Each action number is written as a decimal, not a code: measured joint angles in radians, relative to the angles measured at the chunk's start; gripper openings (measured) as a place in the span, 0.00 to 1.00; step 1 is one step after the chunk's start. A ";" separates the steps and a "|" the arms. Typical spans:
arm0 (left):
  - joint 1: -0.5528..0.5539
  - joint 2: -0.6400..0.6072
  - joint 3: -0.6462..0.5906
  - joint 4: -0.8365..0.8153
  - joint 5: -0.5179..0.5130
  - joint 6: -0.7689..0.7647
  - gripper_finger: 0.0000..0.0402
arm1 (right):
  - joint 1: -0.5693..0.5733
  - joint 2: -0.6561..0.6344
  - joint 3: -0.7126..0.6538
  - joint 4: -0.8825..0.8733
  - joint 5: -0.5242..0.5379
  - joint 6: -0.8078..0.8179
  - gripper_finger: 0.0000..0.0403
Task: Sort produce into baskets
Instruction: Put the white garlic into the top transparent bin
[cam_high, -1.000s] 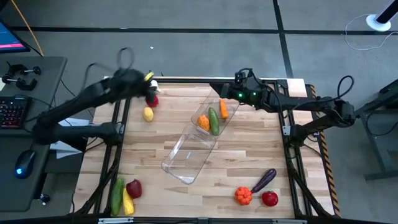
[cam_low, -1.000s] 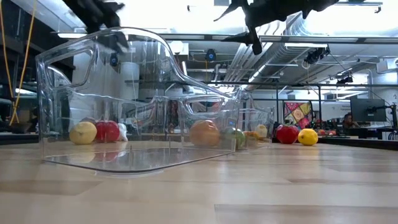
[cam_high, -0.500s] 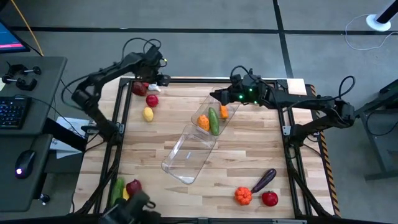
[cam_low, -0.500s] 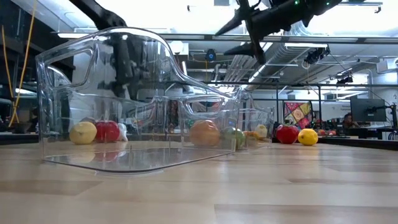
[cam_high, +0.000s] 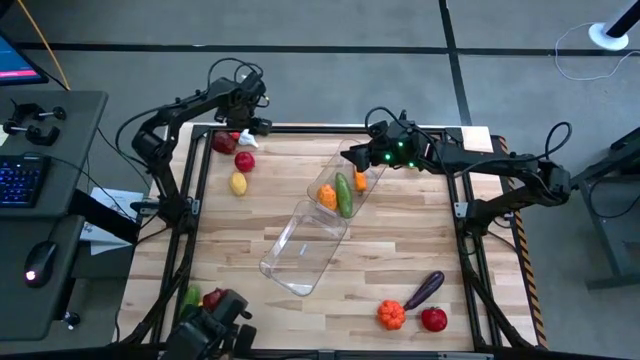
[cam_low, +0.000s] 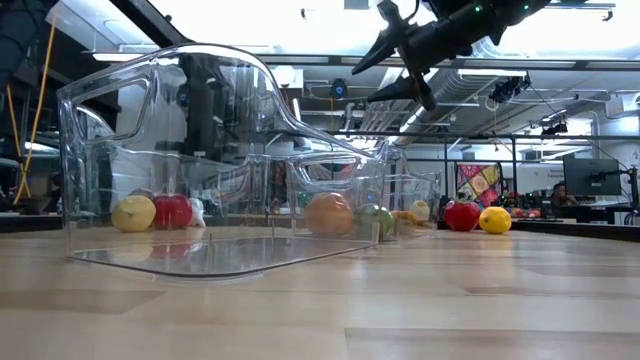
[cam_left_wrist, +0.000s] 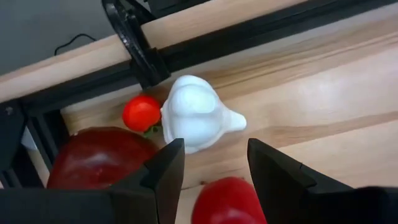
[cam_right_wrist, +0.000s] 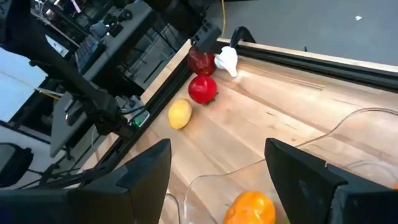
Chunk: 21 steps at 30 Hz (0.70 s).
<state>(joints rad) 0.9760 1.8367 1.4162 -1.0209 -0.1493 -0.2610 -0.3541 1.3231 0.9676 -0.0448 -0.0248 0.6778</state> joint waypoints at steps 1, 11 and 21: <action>0.000 0.006 0.000 0.004 -0.008 0.008 0.41 | 0.000 0.000 0.000 0.000 0.008 0.000 0.63; 0.022 0.054 0.000 0.008 -0.041 0.020 0.49 | 0.000 0.000 0.000 0.000 0.025 0.002 0.63; 0.052 0.054 0.000 0.037 -0.033 0.030 0.64 | 0.000 0.000 0.000 0.000 0.073 0.002 0.63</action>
<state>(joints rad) 1.0278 1.8912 1.4158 -0.9836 -0.1823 -0.2305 -0.3542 1.3231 0.9676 -0.0452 0.0479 0.6796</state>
